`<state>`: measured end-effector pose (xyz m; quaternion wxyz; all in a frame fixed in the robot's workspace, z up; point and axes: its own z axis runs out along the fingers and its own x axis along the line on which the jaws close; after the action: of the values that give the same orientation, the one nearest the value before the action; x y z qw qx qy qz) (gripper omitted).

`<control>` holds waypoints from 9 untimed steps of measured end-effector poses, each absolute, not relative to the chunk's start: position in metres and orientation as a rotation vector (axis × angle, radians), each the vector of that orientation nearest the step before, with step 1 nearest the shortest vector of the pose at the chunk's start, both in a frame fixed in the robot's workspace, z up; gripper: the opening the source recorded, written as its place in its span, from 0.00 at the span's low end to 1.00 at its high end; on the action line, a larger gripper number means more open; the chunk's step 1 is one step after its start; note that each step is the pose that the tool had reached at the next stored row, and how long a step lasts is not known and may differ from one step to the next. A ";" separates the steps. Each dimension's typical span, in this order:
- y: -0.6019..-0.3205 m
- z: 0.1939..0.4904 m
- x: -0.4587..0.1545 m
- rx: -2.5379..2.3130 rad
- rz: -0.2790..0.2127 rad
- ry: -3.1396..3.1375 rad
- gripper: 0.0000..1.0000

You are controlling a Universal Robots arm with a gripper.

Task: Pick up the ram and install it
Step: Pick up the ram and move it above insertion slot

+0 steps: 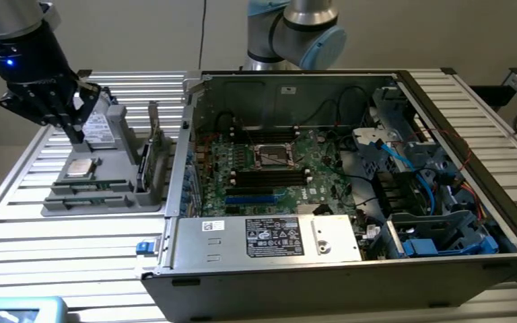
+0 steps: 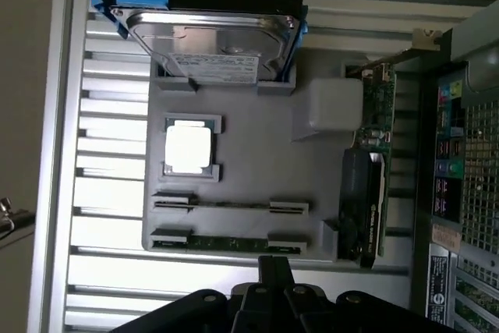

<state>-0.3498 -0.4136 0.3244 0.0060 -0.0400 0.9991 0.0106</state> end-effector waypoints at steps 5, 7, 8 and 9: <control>-0.414 0.324 -0.350 -0.261 0.044 3.119 0.11; -0.414 0.324 -0.350 -0.319 0.044 3.114 0.11; -0.414 0.324 -0.350 -0.347 0.045 3.112 0.11; -0.414 0.324 -0.350 -0.375 0.045 3.109 0.11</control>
<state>-0.3498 -0.4136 0.3240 0.0051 -0.1197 0.9927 0.0143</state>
